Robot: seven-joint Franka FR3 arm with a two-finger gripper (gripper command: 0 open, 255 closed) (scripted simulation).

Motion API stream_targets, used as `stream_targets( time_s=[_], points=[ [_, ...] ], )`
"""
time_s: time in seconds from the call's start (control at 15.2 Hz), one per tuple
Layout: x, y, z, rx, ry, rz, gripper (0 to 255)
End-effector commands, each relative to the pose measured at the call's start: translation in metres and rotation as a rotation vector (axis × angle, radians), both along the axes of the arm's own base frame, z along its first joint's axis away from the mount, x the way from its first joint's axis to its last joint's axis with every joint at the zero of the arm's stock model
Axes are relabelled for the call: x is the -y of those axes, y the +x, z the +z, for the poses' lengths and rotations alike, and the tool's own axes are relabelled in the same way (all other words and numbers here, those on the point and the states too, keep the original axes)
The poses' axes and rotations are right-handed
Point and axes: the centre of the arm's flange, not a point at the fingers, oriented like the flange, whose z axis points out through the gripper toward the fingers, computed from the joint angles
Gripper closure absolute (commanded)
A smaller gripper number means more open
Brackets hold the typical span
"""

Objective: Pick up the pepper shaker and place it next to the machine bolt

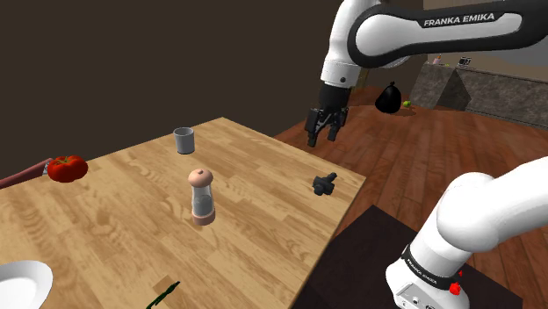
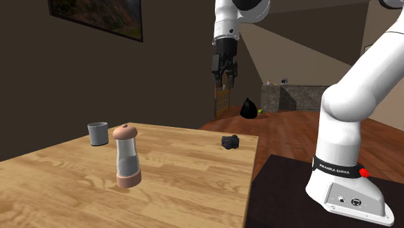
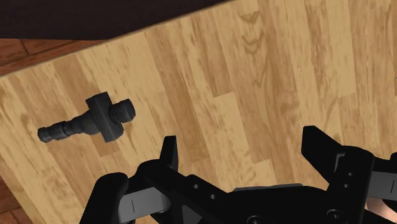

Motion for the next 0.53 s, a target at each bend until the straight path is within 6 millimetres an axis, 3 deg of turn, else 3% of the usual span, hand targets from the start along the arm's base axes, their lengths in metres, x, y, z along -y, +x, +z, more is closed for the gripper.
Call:
stream_targets(
  time_s=[0.0,0.46],
  points=[
    [-0.025,0.010,-0.007,0.009,-0.005,-0.006,0],
    [-0.105,0.051,-0.032,0.040,-0.028,-0.023,0]
  ],
)
